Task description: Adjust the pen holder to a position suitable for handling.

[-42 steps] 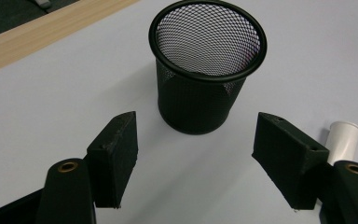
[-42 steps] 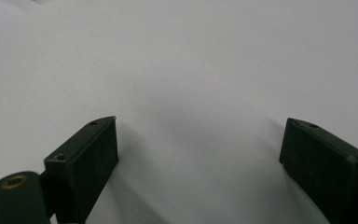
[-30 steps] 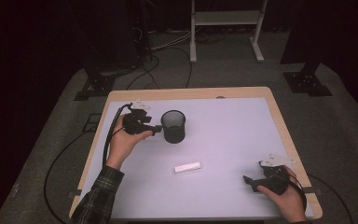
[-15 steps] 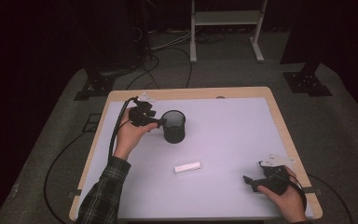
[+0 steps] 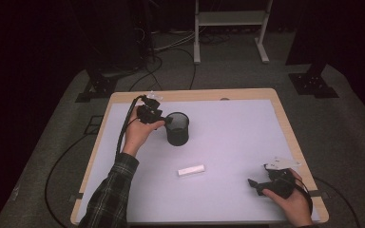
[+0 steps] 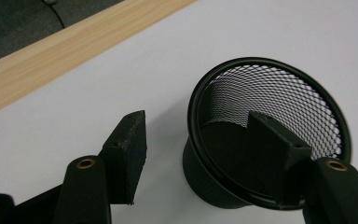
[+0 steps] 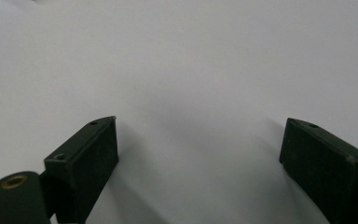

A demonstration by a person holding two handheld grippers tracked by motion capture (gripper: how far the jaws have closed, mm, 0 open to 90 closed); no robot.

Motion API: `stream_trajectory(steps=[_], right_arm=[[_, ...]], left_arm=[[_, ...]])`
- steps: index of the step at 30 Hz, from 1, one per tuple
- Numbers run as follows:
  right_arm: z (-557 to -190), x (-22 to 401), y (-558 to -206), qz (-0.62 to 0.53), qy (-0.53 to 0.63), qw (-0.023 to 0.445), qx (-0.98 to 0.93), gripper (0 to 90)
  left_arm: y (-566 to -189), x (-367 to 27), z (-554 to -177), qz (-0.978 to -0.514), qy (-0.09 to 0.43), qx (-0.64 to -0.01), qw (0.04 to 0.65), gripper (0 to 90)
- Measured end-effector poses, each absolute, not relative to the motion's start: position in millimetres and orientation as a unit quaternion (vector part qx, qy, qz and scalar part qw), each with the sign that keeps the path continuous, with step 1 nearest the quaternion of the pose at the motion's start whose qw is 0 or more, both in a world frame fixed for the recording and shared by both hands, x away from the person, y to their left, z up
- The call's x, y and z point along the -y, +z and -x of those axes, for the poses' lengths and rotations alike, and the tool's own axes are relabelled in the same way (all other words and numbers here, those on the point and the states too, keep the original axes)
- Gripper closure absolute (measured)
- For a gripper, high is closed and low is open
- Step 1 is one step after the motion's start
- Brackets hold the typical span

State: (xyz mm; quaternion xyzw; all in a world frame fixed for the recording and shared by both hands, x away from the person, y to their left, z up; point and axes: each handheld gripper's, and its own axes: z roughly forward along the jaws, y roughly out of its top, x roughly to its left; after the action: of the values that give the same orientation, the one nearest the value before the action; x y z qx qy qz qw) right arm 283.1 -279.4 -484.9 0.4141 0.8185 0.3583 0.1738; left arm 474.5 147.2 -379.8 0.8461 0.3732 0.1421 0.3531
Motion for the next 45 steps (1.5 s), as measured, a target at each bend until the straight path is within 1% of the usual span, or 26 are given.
stream_trajectory(steps=[18,30,33,36,45], right_arm=[[-283.0,279.5,-484.9,-0.414,0.358,0.174,-0.818,10.1],[-283.0,279.4,-484.9,-0.414,0.358,0.174,-0.818,10.1],[-283.0,279.5,-484.9,-0.414,0.358,0.174,-0.819,10.1],[-283.0,279.5,-484.9,-0.414,0.359,0.174,-0.818,10.1],[-283.0,279.5,-484.9,-0.414,0.359,0.174,-0.818,10.1]], left_arm=[[-397.1,-131.8,-487.5,-0.865,0.132,-0.372,0.31,54.5],[-402.2,-128.7,-489.5,-0.868,0.119,-0.371,0.309,72.5],[-401.8,-129.1,-489.8,-0.867,0.117,-0.373,0.31,74.7],[-401.5,-128.9,-489.6,-0.866,0.117,-0.373,0.312,79.3],[-398.5,-128.5,-487.9,-0.862,0.101,-0.38,0.319,82.1]])
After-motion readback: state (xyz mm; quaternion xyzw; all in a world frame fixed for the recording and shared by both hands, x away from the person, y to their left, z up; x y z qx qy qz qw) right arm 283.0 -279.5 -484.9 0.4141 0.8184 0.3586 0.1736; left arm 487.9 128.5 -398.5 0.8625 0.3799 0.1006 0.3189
